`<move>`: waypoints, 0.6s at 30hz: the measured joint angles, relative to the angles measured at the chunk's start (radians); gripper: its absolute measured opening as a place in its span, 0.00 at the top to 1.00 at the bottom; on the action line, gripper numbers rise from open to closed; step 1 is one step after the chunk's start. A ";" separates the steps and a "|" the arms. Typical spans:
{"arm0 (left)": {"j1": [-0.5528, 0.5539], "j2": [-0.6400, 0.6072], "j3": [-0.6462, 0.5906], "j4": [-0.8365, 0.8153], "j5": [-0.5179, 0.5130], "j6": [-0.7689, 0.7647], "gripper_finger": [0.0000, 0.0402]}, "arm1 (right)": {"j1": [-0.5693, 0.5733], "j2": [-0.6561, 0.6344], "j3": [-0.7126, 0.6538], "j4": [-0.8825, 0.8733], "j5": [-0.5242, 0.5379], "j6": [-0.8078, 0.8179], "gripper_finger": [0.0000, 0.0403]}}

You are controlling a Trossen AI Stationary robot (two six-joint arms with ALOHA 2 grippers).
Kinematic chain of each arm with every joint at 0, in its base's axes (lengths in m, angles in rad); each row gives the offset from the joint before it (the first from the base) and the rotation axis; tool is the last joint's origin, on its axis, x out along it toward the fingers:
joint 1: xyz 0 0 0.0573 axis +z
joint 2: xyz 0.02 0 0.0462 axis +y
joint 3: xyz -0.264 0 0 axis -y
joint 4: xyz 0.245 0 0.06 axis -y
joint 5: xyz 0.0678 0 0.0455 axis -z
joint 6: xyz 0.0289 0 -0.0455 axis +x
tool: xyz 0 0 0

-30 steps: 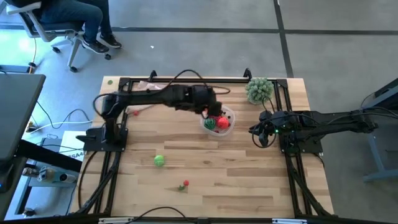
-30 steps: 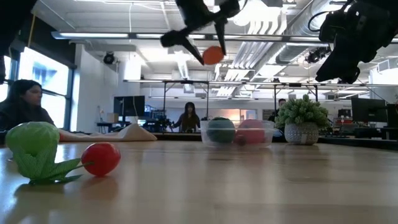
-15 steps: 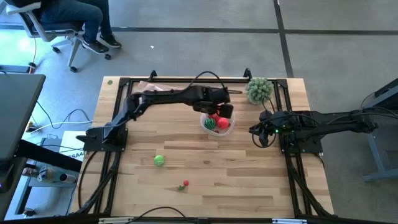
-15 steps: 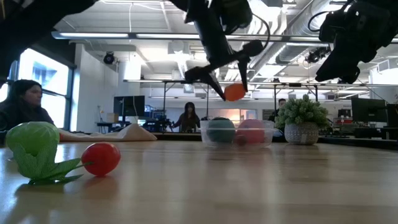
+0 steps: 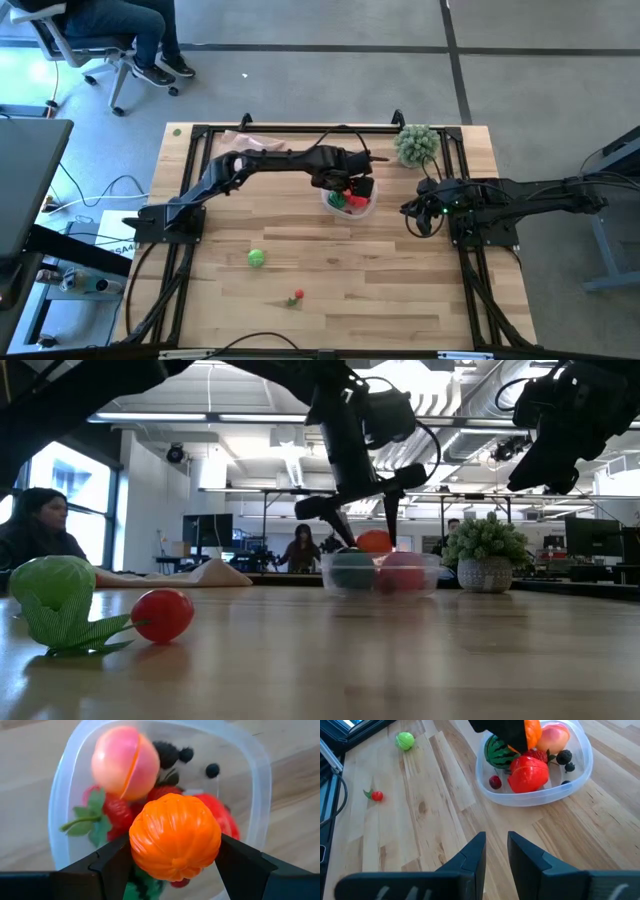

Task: Pick and placing Produce into tupperware
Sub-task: Put the pumpkin into the transparent bin

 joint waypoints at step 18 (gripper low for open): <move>0.001 0.017 0.000 -0.018 0.007 0.004 0.38 | 0.000 0.000 0.000 0.000 0.000 0.000 0.82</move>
